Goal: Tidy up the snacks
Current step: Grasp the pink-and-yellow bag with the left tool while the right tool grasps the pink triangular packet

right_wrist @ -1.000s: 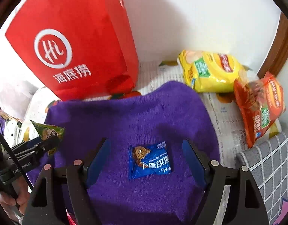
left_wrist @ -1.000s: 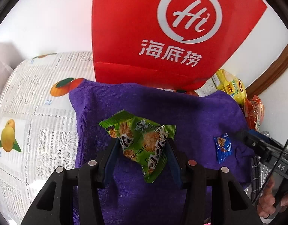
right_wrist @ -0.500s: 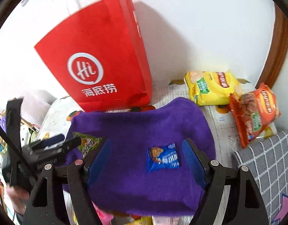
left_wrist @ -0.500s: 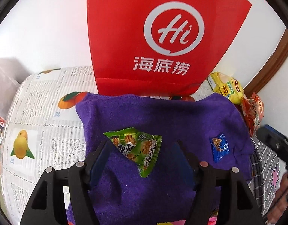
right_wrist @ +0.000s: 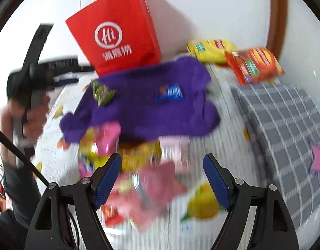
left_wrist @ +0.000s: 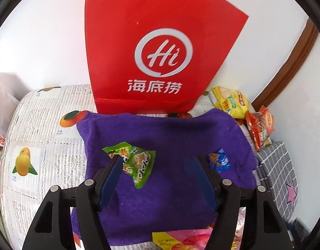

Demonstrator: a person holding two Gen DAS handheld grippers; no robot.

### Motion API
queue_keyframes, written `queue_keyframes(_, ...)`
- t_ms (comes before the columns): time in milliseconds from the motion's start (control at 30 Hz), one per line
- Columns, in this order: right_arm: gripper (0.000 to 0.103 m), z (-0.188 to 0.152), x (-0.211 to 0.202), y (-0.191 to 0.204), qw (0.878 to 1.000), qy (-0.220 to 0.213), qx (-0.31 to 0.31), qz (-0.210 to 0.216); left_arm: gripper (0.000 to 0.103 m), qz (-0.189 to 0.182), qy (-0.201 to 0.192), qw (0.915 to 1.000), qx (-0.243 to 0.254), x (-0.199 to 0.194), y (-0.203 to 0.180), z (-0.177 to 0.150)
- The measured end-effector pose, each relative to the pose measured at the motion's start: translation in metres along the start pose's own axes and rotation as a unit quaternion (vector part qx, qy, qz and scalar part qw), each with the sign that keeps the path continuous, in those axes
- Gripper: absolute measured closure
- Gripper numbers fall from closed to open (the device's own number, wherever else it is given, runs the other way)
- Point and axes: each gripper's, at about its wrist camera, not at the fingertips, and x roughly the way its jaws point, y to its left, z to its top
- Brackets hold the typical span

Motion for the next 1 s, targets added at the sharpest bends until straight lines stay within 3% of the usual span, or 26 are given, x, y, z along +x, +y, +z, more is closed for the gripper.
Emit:
queue_keyframes(200, 0.023, -0.042, -0.009, 0.001, 1.0, -0.021, 0.01, 0.02, 0.036, -0.002, -0.017, 0.9998, 0.005, -0.023, -0.009, -0.001)
queue_keyframes(400, 0.023, -0.042, 0.008, 0.009, 0.999, -0.031, -0.01, 0.008, 0.036, -0.002, -0.039, 0.999, 0.02, -0.056, -0.014, -0.013)
queue_keyframes(567, 0.023, -0.043, 0.041, 0.01, 1.0, -0.012, -0.005, -0.006, 0.036, 0.005, -0.025, 0.9995, 0.019, -0.062, -0.003, -0.032)
queue_keyframes(633, 0.029, -0.044, 0.05, 0.01, 1.0, -0.005, 0.0, 0.003, 0.036, 0.012, -0.018, 0.9995, 0.021, -0.061, 0.0, -0.043)
queue_keyframes(733, 0.049, -0.045, 0.056, 0.013, 1.0, -0.012, -0.005, -0.012, 0.036, 0.009, 0.002, 0.9995, 0.029, -0.057, 0.0, -0.063)
queue_keyframes(833, 0.059, -0.044, 0.052, 0.012, 1.0, -0.012, 0.005, -0.008, 0.036, -0.002, 0.021, 0.9994, 0.027, -0.051, -0.003, -0.08)
queue_keyframes(1000, 0.061, -0.048, 0.03, 0.004, 0.999, -0.024, 0.022, -0.001, 0.036, -0.024, 0.055, 0.9977, 0.03, -0.039, -0.017, -0.109)
